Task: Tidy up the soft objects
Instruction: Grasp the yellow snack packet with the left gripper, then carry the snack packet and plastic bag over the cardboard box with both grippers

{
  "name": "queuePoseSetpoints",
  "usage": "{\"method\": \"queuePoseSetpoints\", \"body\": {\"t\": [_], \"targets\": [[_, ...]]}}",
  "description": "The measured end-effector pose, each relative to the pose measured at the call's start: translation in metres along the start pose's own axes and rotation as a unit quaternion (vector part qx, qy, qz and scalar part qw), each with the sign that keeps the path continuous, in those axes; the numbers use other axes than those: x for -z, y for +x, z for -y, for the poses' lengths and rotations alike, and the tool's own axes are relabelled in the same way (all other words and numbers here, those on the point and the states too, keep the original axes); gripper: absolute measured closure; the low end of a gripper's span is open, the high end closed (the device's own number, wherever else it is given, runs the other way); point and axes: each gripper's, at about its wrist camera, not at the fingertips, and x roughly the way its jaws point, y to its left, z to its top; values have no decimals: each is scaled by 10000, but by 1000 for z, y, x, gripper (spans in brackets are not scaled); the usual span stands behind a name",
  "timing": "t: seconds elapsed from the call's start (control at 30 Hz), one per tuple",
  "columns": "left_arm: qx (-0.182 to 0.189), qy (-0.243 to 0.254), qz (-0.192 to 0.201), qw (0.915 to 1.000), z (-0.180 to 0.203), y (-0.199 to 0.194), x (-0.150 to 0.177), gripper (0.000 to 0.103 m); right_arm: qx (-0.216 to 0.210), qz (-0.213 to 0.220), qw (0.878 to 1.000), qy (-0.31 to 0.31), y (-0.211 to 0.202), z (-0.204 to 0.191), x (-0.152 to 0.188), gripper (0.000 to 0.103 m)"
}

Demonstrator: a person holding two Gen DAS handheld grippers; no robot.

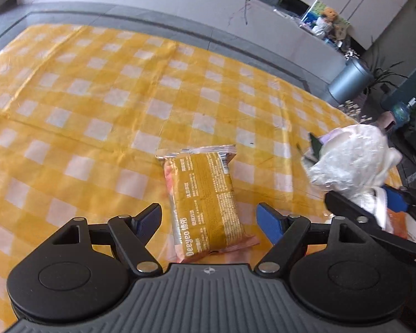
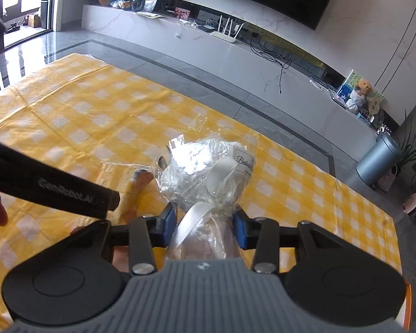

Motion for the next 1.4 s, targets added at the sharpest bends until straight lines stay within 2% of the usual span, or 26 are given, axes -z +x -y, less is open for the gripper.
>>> {"method": "queuePoseSetpoints", "body": {"t": [0.23,0.33,0.53,0.67,0.87,1.07,1.27,1.4], "targets": [[-289,12,-161,9995,6,26,2,12,-108,-39,9999,90,18,10,-2,60],[-350,-12,-131,9993,5,30,4,19,-166,-31,9998,71,20,11,-1,60],[-482,346,-35,9982,15,28,8,46,-280,-68,9996,51,24,9,3,60],[-486,436,51,9979,15,22,9,55,-313,-51,9995,50,23,7,3,60],[-439,524,330,9971,11,-14,11,56,-341,58,9993,124,10,7,1,60],[-237,702,722,9946,15,-77,19,56,-563,338,9970,421,-28,16,-4,61],[182,1067,1076,9883,46,-142,36,56,-730,494,9929,802,-81,35,2,61],[566,1301,1127,9834,77,-172,49,56,-694,521,9905,1063,-125,61,20,61]]}}
